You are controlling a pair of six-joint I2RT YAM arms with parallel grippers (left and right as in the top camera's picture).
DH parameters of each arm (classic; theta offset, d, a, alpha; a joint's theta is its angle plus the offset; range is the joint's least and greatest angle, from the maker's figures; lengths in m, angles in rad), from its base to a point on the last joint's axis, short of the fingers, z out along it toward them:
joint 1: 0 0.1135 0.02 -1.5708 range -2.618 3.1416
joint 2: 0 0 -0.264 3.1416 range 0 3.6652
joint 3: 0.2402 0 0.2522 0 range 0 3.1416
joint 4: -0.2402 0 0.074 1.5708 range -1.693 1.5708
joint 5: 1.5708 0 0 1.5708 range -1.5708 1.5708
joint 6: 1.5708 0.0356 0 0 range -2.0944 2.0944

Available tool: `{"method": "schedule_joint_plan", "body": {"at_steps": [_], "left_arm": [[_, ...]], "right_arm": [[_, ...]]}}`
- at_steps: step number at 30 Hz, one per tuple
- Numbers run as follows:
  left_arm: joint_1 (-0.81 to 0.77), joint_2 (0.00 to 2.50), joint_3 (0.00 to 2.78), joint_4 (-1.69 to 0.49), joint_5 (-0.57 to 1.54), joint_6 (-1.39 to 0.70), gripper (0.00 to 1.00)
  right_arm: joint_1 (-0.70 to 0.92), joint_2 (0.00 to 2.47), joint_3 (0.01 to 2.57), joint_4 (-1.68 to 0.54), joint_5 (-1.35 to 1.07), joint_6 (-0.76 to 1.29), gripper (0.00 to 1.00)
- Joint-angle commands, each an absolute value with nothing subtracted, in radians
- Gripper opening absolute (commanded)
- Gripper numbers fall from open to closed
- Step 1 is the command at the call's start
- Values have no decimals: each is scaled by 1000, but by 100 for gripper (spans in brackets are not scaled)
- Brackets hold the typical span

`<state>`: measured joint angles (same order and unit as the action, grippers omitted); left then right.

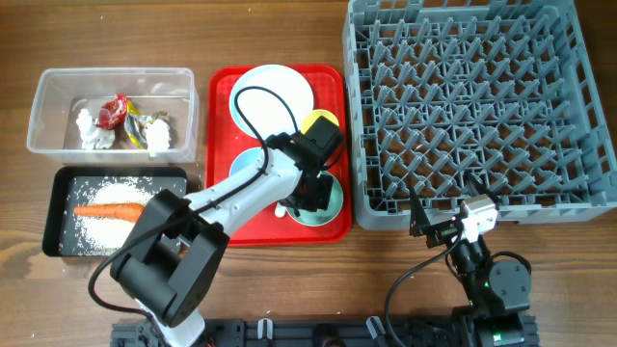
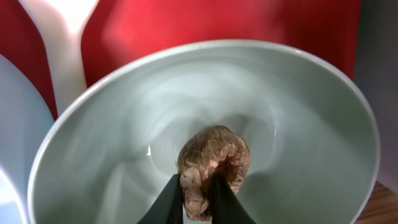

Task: Sort waste into correct bins and load items into the dishwasher rack
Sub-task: 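Lift the mushroom and carry it left over the black tray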

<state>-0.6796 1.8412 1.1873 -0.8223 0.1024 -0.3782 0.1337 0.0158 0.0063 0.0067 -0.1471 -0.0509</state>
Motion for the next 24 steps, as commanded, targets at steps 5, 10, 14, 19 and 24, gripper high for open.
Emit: {"method": "schedule_joint_plan", "body": {"at_steps": [5, 10, 14, 19, 24], "left_arm": [[-675, 1751, 1255, -826, 86, -373, 8], [-650, 1640, 1314, -919, -65, -373, 11], [-528, 1530, 1335, -1028, -114, -374, 14], [-261, 1443, 1335, -1146, -113, -374, 16], [33, 1449, 1322, -1204, -114, -374, 15]], "right_arm": [[129, 11, 5, 10, -133, -60, 100], [129, 11, 5, 10, -133, -60, 100], [129, 11, 5, 10, -133, -60, 100], [129, 11, 5, 10, -133, -60, 100], [129, 11, 5, 10, -133, -60, 100]]}}
